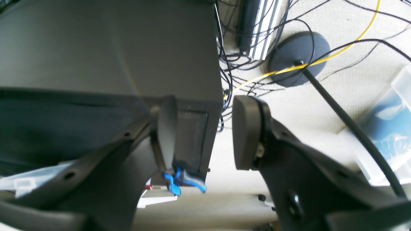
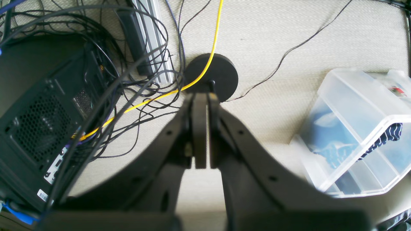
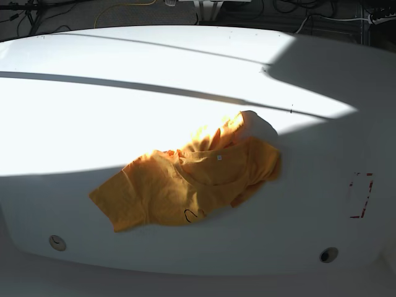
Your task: Fold the T-shirt properly
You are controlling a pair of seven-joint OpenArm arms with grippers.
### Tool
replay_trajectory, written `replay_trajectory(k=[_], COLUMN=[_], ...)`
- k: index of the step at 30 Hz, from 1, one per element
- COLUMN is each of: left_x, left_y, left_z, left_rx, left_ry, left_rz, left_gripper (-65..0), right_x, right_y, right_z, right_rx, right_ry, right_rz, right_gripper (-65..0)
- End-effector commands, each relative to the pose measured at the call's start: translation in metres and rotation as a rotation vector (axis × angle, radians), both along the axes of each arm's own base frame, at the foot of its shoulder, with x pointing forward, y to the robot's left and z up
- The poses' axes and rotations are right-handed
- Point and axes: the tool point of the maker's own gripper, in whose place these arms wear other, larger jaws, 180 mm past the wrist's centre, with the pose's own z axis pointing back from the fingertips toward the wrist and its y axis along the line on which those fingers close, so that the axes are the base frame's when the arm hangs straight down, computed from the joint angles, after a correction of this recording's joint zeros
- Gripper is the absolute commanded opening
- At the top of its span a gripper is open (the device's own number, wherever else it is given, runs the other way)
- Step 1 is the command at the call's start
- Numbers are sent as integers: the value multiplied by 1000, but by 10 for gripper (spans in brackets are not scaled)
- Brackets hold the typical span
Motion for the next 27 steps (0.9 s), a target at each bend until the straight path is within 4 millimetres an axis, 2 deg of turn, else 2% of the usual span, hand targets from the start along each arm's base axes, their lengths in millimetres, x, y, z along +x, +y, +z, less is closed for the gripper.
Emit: replay_trajectory(k=[1,11,27], left_x=[-7,-2,-11], left_y=[3,0,1], left_z=[2,0,2], left_rx=[3,-4,-2], left_ry=[9,5,16], left_rz=[-5,-5,-3], left_gripper=[-395,-396,-393], right_x=[-3,-3,-2], right_y=[-2,-2,-3], right_z=[1,1,1], right_rx=[-5,-7,-7], right_ry=[1,0,-5], right_rz=[4,-3,1], right_gripper=[-649,-650,-649])
